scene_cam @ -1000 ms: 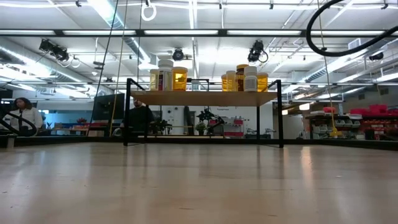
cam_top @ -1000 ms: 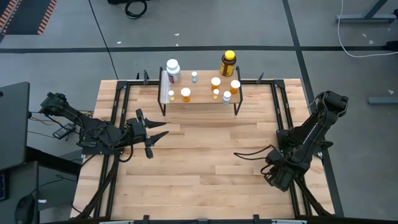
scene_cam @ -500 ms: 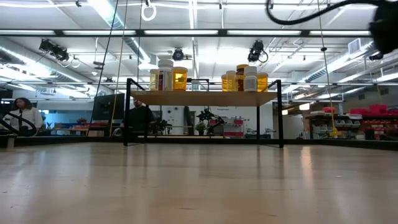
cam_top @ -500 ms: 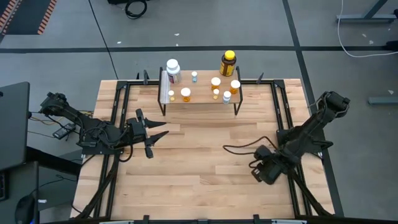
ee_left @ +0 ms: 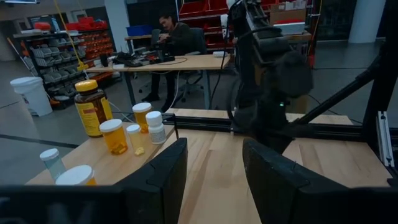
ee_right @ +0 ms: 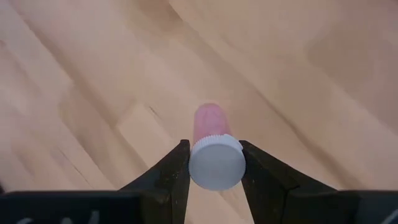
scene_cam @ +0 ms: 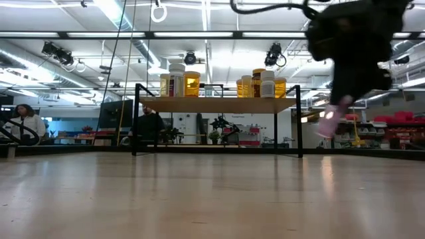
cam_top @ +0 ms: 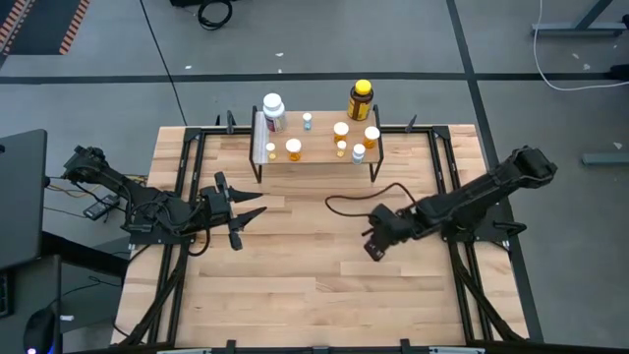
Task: Pick and place medicine bottles onto shelf by color
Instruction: Put the small pink medicine bottle on the shelf
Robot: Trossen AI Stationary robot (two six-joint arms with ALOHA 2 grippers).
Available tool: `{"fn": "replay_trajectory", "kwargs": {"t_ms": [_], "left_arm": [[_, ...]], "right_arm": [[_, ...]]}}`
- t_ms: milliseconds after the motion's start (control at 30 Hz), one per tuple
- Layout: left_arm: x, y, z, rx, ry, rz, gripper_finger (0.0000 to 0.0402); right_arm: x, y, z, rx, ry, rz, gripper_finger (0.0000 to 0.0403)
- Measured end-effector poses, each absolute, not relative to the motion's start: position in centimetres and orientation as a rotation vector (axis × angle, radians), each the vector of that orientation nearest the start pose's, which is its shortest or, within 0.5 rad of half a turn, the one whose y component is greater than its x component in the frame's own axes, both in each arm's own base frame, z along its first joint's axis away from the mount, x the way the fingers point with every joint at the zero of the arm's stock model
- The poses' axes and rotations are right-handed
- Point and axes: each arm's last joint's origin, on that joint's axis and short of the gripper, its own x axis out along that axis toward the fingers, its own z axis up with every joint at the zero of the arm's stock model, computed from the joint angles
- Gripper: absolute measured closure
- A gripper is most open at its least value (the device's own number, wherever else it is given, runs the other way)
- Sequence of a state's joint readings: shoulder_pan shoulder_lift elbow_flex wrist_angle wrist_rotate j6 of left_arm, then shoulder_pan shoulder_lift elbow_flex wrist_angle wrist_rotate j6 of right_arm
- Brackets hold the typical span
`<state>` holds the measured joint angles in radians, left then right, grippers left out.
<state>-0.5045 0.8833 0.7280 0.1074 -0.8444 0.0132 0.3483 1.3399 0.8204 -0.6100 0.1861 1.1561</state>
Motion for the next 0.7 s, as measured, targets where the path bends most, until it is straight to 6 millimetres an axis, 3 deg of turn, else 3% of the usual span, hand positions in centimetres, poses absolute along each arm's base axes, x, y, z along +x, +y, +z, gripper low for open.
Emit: {"fn": "replay_trajectory", "kwargs": {"t_ms": [133, 333, 500, 700], "left_arm": [[17.7, -7.3, 32.5, 0.051, 0.041, 0.34, 0.0239], [17.7, -7.3, 32.5, 0.052, 0.041, 0.34, 0.0239], [17.7, -7.3, 32.5, 0.052, 0.041, 0.339, 0.0239], [17.7, -7.3, 32.5, 0.053, 0.043, 0.339, 0.0239]], "right_arm": [[24.9, 6.8, 20.7, 0.68, 0.973, -0.435, 0.0268], [29.4, 6.2, 22.2, 0.527, 1.055, -0.4, 0.0268], [33.0, 4.7, 25.6, 0.389, 1.134, -0.418, 0.0268], [35.9, 1.3, 30.2, 0.329, 1.101, -0.434, 0.0268]]}}
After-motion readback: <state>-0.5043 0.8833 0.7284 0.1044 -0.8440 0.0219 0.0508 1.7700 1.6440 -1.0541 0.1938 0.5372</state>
